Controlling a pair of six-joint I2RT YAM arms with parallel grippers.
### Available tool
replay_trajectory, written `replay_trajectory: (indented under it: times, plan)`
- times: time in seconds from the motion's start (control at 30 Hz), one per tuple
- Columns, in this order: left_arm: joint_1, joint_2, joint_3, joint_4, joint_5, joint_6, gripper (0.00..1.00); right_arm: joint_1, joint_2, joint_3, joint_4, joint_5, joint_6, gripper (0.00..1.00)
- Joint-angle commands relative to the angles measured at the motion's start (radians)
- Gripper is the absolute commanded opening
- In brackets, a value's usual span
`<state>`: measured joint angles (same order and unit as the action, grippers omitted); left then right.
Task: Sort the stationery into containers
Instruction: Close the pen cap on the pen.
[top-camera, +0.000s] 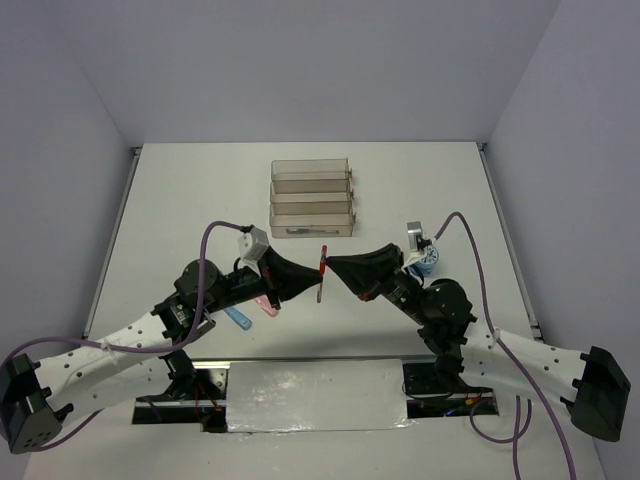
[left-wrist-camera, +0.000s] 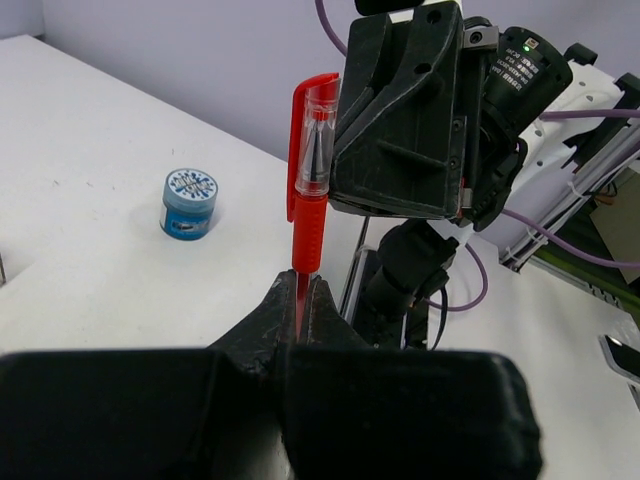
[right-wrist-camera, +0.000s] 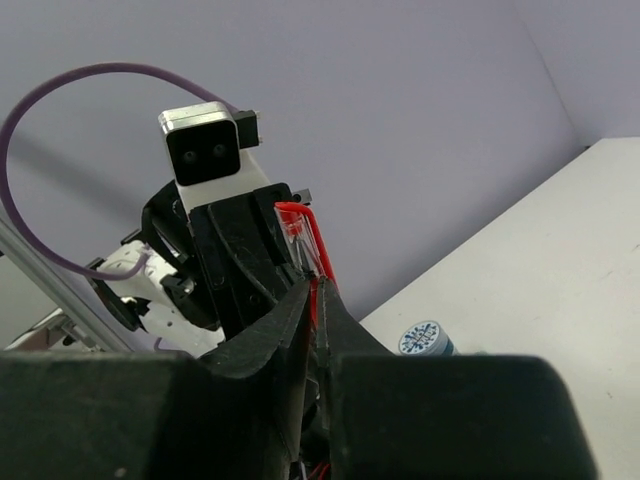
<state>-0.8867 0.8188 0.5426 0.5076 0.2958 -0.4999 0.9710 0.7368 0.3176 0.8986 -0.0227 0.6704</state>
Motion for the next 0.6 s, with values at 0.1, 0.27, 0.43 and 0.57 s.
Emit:
replay_trajectory:
  times: [0.1,0.27,0.43,0.57]
  plan:
    - [0.003,-0.001,-0.018,0.111,-0.034,0.027,0.00,0.018,-0.045,0.043,-0.053,-0.034,-0.040,0.23]
    - [0.003,-0.013,-0.012,0.088,-0.055,0.037,0.00,0.018,-0.062,0.034,-0.066,-0.036,-0.049,0.40]
    - [0.003,-0.010,-0.007,0.072,-0.050,0.046,0.00,0.018,-0.089,0.040,-0.093,-0.025,-0.084,0.62]
    - [0.003,0.005,-0.001,0.074,-0.020,0.041,0.00,0.020,-0.062,0.118,-0.211,-0.016,-0.153,0.83]
